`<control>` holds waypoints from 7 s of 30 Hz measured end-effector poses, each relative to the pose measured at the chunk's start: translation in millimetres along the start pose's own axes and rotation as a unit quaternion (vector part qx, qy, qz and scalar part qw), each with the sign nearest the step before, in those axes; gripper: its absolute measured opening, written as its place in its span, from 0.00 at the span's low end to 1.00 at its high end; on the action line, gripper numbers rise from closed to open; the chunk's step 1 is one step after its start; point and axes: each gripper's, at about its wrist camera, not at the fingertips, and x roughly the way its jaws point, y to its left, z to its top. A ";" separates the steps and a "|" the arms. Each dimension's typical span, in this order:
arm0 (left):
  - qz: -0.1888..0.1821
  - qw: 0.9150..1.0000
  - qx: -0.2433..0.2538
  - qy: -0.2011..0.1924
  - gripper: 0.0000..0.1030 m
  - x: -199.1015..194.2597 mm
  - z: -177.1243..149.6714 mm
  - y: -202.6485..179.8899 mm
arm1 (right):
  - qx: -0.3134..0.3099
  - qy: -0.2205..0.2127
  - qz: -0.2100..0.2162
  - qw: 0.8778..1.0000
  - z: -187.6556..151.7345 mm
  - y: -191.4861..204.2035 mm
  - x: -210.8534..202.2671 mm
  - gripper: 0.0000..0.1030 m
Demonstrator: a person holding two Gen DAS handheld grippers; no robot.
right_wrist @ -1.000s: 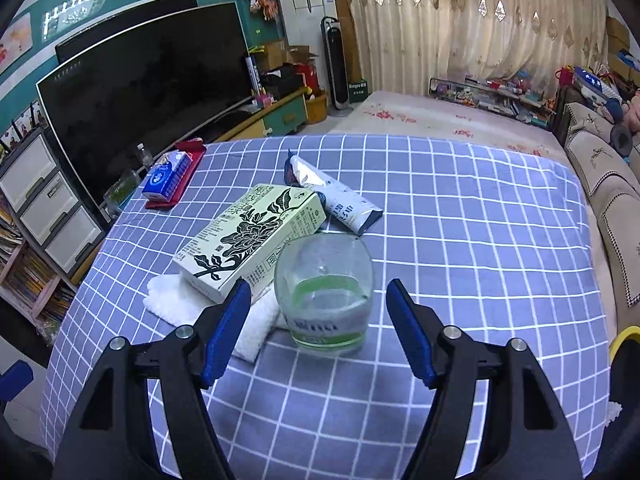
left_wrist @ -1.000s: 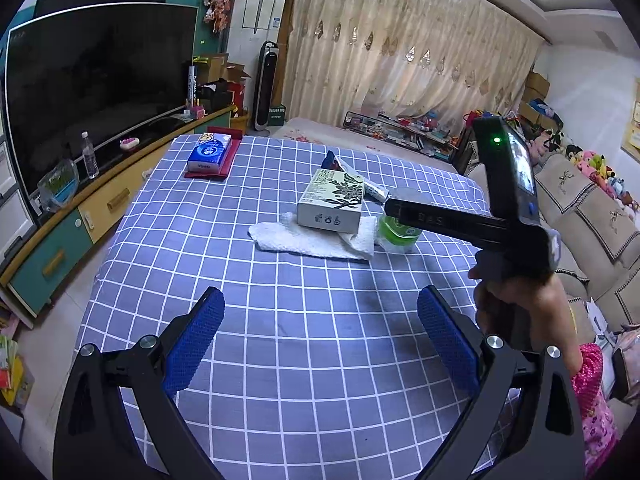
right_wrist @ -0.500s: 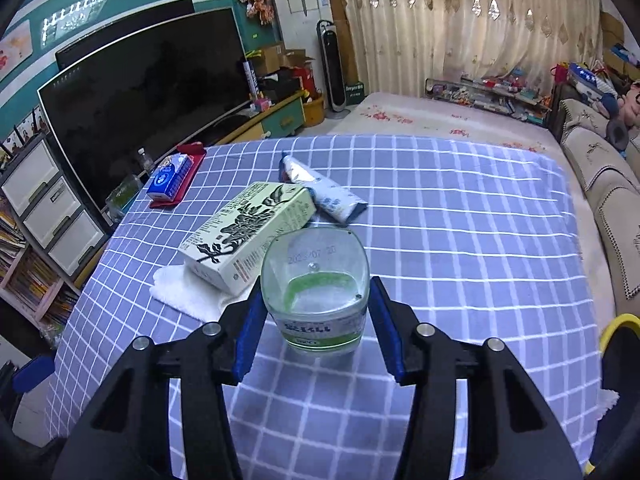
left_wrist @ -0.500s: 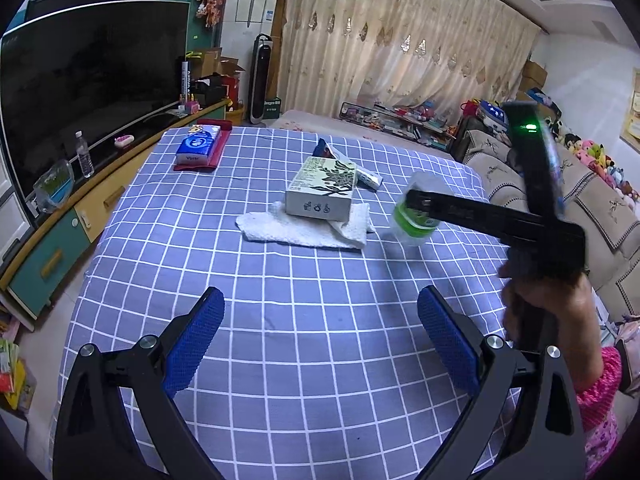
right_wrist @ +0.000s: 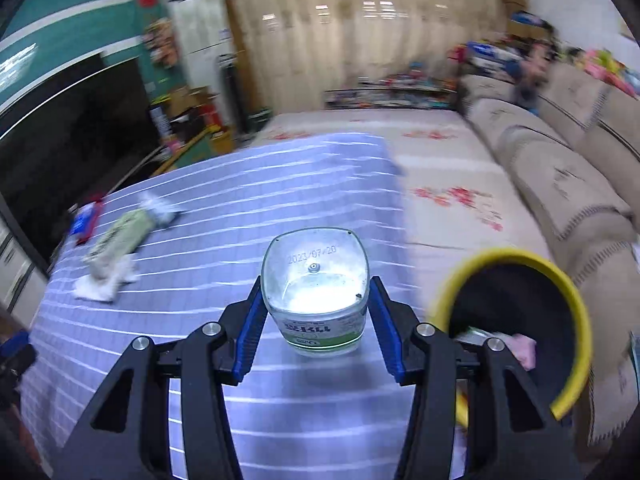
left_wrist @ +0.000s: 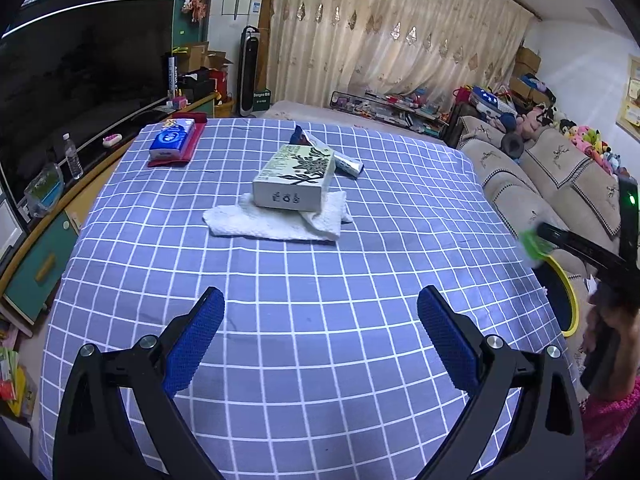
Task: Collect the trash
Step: 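Carry the green-lidded jar over the yellow bin and open the right gripper, then grasp the white-green printed tissue box with the left gripper, then carry the tissue box over the yellow bin and open the left gripper, then move both tools back over the table toward the white cloth, then grasp the white cloth with the right gripper and lift it, then carry the white cloth over the yellow bin and open the right gripper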
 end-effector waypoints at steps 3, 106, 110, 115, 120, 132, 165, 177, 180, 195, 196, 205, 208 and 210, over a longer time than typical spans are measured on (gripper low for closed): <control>-0.001 1.000 0.004 0.003 0.93 4.8 0.7 -5.9 | 0.043 0.003 -0.043 0.998 -10.0 -55.7 -3.4 0.47; -0.188 0.947 0.244 0.091 0.69 98.7 23.8 -347.1 | 0.142 -0.029 -0.113 0.983 -77.7 -207.4 -77.4 0.60; -0.183 0.944 0.251 0.113 0.69 125.2 13.1 -387.9 | 0.148 -0.025 -0.113 0.982 -79.6 -220.3 -77.3 0.61; -0.172 0.941 0.255 0.144 0.69 161.3 3.5 -419.2 | 0.154 -0.024 -0.117 0.981 -80.4 -232.8 -80.1 0.61; -0.159 0.940 0.257 0.161 0.75 187.6 -2.8 -437.8 | 0.162 -0.024 -0.126 0.978 -81.9 -244.0 -83.4 0.62; -0.174 0.954 0.219 0.111 0.88 140.9 17.9 -392.4 | 0.158 -0.020 -0.117 0.980 -84.1 -235.6 -80.4 0.64; 0.061 0.995 -0.028 -0.070 0.93 -57.4 24.9 49.2 | -0.116 0.064 0.151 0.980 -17.5 105.1 18.4 0.64; 0.054 0.996 -0.046 -0.049 0.93 -44.8 12.6 77.9 | -0.208 0.089 0.149 0.963 -6.8 256.0 85.6 0.64; 0.051 0.996 -0.049 -0.046 0.93 -43.6 10.5 81.1 | -0.212 0.104 0.129 0.963 -5.9 267.1 108.4 0.64; 0.037 0.998 -0.054 -0.025 0.93 -26.3 3.8 81.3 | -0.200 0.125 0.135 0.962 -10.3 275.5 119.2 0.11; 0.037 0.998 -0.053 -0.025 0.93 -25.2 4.0 81.7 | -0.197 0.123 0.141 0.962 -9.7 273.0 114.3 0.10; 0.029 0.999 -0.039 -0.022 0.93 -19.6 9.5 68.2 | -0.158 0.070 0.148 0.974 3.4 213.2 54.3 0.10; 0.024 0.999 -0.027 -0.019 0.93 -13.4 11.9 56.4 | -0.135 0.047 0.133 0.981 8.6 174.0 30.3 0.10; 0.020 0.999 -0.020 -0.016 0.93 -9.7 14.3 48.5 | -0.117 0.032 0.119 0.985 11.6 143.7 15.4 0.10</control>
